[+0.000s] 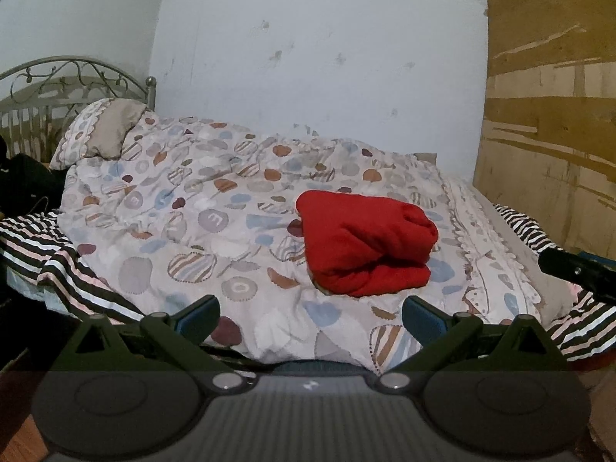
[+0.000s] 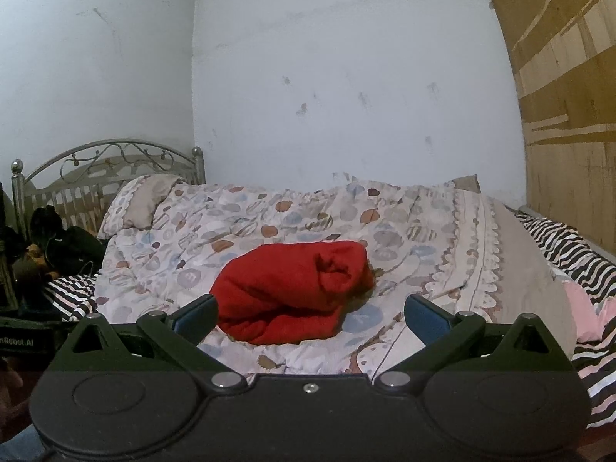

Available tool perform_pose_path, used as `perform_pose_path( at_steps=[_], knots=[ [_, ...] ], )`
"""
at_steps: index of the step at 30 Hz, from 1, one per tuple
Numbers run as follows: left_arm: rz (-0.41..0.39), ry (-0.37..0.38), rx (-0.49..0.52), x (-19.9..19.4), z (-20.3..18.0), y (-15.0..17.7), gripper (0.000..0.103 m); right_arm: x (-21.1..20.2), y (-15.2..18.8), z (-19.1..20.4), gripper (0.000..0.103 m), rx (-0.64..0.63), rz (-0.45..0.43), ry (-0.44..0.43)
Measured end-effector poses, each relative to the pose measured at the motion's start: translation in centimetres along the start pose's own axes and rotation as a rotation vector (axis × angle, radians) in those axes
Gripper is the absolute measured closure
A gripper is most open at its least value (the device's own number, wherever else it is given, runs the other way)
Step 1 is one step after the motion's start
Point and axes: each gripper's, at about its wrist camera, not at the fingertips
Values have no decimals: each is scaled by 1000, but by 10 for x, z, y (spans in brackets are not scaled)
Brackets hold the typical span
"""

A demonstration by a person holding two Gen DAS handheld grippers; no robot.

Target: Fold small clothes

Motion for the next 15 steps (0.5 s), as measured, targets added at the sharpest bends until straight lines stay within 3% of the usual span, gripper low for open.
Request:
perform_pose_path(
  at_steps=[15],
  knots=[
    [3, -6, 1, 0, 1, -1, 1, -2, 3, 5, 0, -8, 4, -6]
  ],
)
Point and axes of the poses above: each gripper's, at about its wrist camera, not at the fingertips, and x roughly the way its jaws point, z to its left, y to its underside, and after that the axes turned 11 degrees about y, right-handed
